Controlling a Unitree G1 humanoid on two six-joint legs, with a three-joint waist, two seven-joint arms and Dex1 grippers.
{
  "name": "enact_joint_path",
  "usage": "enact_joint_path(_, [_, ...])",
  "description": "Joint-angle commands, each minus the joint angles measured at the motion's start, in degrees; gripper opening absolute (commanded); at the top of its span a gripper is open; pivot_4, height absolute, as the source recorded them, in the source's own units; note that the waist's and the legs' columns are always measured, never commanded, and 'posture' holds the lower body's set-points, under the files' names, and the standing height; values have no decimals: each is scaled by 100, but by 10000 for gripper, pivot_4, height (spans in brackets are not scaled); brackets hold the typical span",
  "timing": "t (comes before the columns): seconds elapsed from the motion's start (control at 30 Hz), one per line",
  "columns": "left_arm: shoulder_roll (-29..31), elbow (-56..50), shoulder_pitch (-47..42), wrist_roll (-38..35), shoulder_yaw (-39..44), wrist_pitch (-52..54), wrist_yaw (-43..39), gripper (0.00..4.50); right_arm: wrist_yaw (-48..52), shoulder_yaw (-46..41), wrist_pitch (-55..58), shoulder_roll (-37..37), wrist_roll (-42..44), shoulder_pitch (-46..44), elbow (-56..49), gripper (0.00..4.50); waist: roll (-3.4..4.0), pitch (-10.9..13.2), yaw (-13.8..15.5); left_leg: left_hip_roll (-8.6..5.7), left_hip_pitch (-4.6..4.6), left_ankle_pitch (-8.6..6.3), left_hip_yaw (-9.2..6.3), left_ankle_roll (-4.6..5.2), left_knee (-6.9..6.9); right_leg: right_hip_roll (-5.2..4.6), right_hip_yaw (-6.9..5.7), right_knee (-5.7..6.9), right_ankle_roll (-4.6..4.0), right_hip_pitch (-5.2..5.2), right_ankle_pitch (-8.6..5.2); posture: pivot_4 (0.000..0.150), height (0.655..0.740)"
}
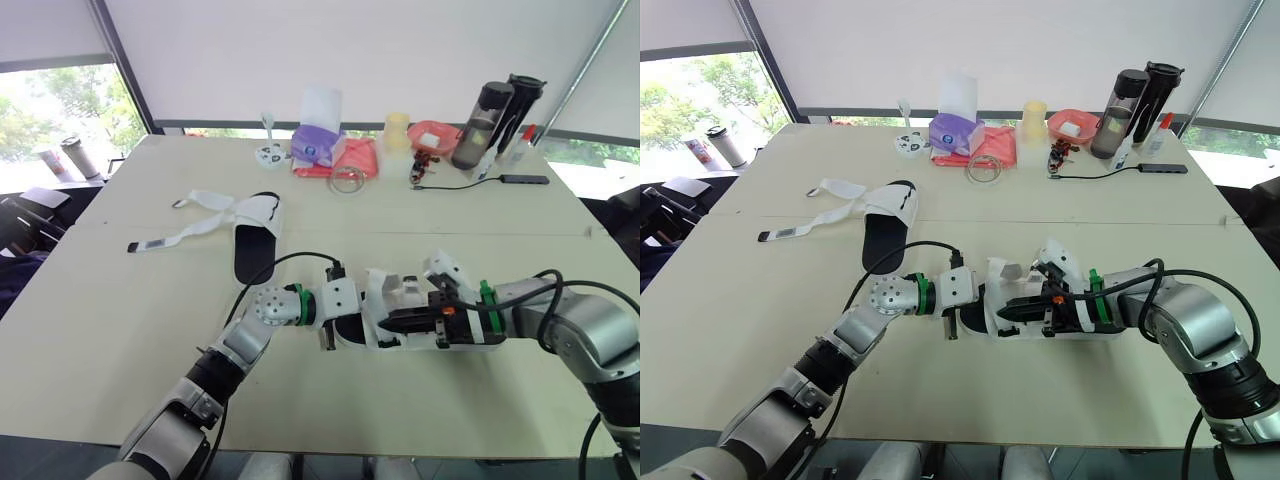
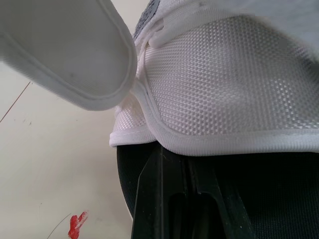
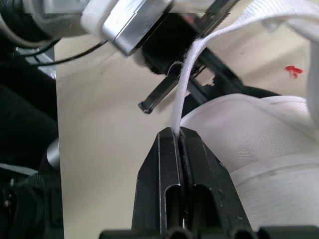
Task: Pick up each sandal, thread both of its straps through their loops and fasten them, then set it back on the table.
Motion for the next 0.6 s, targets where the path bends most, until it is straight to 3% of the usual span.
enact_joint_path(0.03, [189, 653, 281, 450, -186, 444, 24, 0, 84, 183, -511, -95, -441, 265, -248, 135, -2, -2, -1, 0, 0, 0, 0, 0, 0, 0, 0, 0, 0, 0, 0, 1500, 7400])
enact_joint_path(0.33, [177, 664, 301, 434, -177, 472, 20, 0, 222, -114, -1004, -328, -609, 962, -811, 135, -4, -4, 0, 0, 2, 0, -1, -1, 0, 0, 0, 0, 0, 2, 0, 1500, 7400])
enact_joint_path(0.6, [138, 733, 266, 434, -187, 445, 18, 0, -306, -70, -459, -126, -560, 890, -647, 135, -33, -32, -3, 1, 10, -1, -2, -2, -2, -3, 2, 0, -16, 12, -9, 1500, 7400])
